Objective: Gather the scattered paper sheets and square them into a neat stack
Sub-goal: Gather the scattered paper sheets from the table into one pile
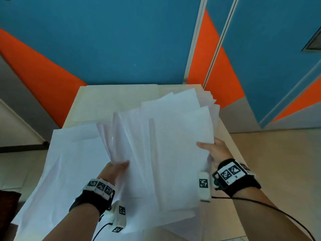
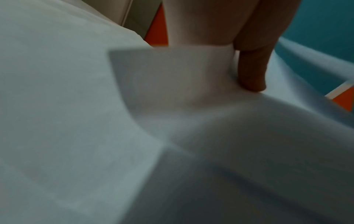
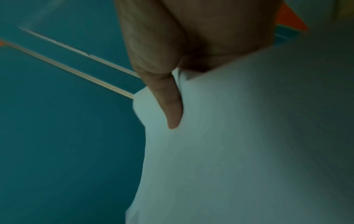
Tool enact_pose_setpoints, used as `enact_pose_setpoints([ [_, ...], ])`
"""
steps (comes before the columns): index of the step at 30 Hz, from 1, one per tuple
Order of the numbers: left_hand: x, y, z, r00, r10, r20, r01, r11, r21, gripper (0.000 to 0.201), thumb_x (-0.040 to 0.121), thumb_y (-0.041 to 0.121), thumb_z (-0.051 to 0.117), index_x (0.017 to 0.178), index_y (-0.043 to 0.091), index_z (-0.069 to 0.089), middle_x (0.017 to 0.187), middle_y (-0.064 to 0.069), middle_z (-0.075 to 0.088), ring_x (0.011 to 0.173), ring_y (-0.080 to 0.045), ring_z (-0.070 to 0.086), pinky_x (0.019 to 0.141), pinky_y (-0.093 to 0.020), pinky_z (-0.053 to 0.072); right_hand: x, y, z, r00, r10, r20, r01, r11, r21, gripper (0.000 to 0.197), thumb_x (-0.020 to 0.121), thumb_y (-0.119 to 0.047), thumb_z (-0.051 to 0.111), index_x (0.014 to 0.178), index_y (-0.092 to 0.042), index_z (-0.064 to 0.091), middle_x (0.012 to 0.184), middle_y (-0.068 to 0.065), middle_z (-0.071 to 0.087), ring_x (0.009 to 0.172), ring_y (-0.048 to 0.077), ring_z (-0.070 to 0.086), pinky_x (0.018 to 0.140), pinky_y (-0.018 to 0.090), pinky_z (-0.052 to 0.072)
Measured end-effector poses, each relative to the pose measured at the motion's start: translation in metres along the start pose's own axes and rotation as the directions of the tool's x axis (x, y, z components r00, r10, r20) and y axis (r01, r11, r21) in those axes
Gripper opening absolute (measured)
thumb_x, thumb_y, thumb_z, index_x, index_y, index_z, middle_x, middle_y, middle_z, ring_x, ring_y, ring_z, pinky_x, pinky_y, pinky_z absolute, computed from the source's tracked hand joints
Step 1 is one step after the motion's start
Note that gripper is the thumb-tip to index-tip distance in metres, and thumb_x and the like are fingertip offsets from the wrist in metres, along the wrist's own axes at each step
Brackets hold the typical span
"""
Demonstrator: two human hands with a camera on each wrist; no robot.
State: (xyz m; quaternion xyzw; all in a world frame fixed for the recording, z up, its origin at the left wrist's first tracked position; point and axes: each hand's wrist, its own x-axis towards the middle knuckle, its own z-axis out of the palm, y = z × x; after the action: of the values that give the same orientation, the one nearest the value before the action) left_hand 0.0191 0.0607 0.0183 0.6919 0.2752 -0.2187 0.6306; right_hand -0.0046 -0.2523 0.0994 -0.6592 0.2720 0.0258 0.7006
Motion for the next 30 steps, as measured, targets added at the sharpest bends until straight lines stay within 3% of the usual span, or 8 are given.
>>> enact_pose_setpoints([
  [6,-0.016,0.009,-0.002,0.986,-0.002,0.169,0.012,0.998,-0.06,0.052,0.062,0.035,0.071,0.105,0.006,0.066,0.102,-0.019,0.072,0.093,-0.032,0.067,0.07,-0.036,0.052,0.009,0.061,0.025,0.896,0.236,0.378,-0.295,0.949,0.108,0.066,0.059,-0.017,0.08,0.121,-0.004,0.059,0.111,0.015,0.071,0.101,0.028,0.069,0.081,0.037,0.056],
  [10,-0.009,0.006,-0.012,0.984,-0.119,0.129,0.123,0.992,-0.024,0.119,0.023,0.1,0.037,0.106,0.021,0.067,0.106,-0.015,0.071,0.104,-0.033,0.065,0.095,-0.045,0.047,0.011,0.068,0.041,0.881,0.235,0.411,-0.247,0.969,-0.023,0.101,0.025,-0.03,0.095,0.117,-0.003,0.062,0.115,0.017,0.068,0.108,0.031,0.064,0.092,0.04,0.052],
  [12,-0.009,0.005,-0.013,0.983,-0.104,0.153,0.108,0.994,-0.017,0.118,0.025,0.095,0.049,0.111,0.017,0.063,0.11,-0.015,0.069,0.105,-0.032,0.064,0.096,-0.041,0.048,0.011,0.07,0.048,0.893,0.219,0.394,-0.208,0.976,-0.072,0.102,0.024,-0.033,0.095,0.115,-0.001,0.063,0.115,0.017,0.068,0.108,0.031,0.064,0.099,0.045,0.047],
  [15,-0.013,0.006,-0.009,0.987,0.002,0.162,-0.017,0.996,0.092,0.073,0.055,0.041,0.084,0.107,-0.005,0.061,0.091,-0.02,0.071,0.079,-0.032,0.069,0.072,-0.032,0.057,0.004,0.066,0.059,0.916,0.158,0.369,-0.099,0.98,-0.174,0.064,0.046,-0.028,0.09,0.102,-0.009,0.067,0.11,0.012,0.071,0.101,0.026,0.067,0.097,0.042,0.049],
  [18,-0.009,0.002,-0.011,0.998,0.055,0.038,-0.061,0.978,0.201,0.057,0.069,0.013,0.078,0.114,-0.013,0.056,0.106,-0.026,0.066,0.093,-0.037,0.066,0.089,-0.046,0.052,-0.001,0.063,0.062,0.923,0.086,0.376,0.016,0.966,-0.26,0.022,0.079,-0.012,0.072,0.1,-0.012,0.067,0.093,-0.001,0.07,0.08,0.009,0.067,0.075,0.02,0.055],
  [23,-0.004,0.001,-0.034,0.985,0.097,-0.142,-0.077,0.987,0.14,0.038,0.082,0.002,0.064,0.115,-0.014,0.054,0.101,-0.027,0.062,0.087,-0.032,0.059,0.08,-0.04,0.047,0.006,0.059,0.04,0.963,0.098,0.25,-0.003,0.935,-0.354,0.009,0.088,-0.01,0.06,0.089,-0.018,0.063,0.069,0.004,0.061,0.053,0.014,0.059,0.047,0.021,0.046],
  [27,0.0,0.0,-0.062,0.969,0.126,-0.213,-0.106,0.989,0.103,0.035,0.084,0.005,0.063,0.113,-0.012,0.055,0.09,-0.019,0.059,0.075,-0.028,0.057,0.071,-0.034,0.045,0.02,0.071,0.006,0.997,-0.046,-0.064,-0.015,0.689,-0.725,0.012,0.079,-0.011,0.068,0.09,-0.012,0.066,0.085,0.006,0.058,0.077,0.021,0.054,0.066,0.024,0.04],
  [30,0.003,-0.003,-0.08,0.965,0.108,-0.239,-0.099,0.994,0.05,0.044,0.077,0.014,0.071,0.112,-0.006,0.056,0.092,-0.019,0.063,0.072,-0.028,0.06,0.074,-0.039,0.051,0.015,0.088,0.008,0.997,-0.03,0.066,0.072,0.529,-0.846,0.029,0.076,-0.02,0.072,0.102,-0.009,0.066,0.094,0.003,0.051,0.09,0.022,0.055,0.075,0.022,0.039],
])
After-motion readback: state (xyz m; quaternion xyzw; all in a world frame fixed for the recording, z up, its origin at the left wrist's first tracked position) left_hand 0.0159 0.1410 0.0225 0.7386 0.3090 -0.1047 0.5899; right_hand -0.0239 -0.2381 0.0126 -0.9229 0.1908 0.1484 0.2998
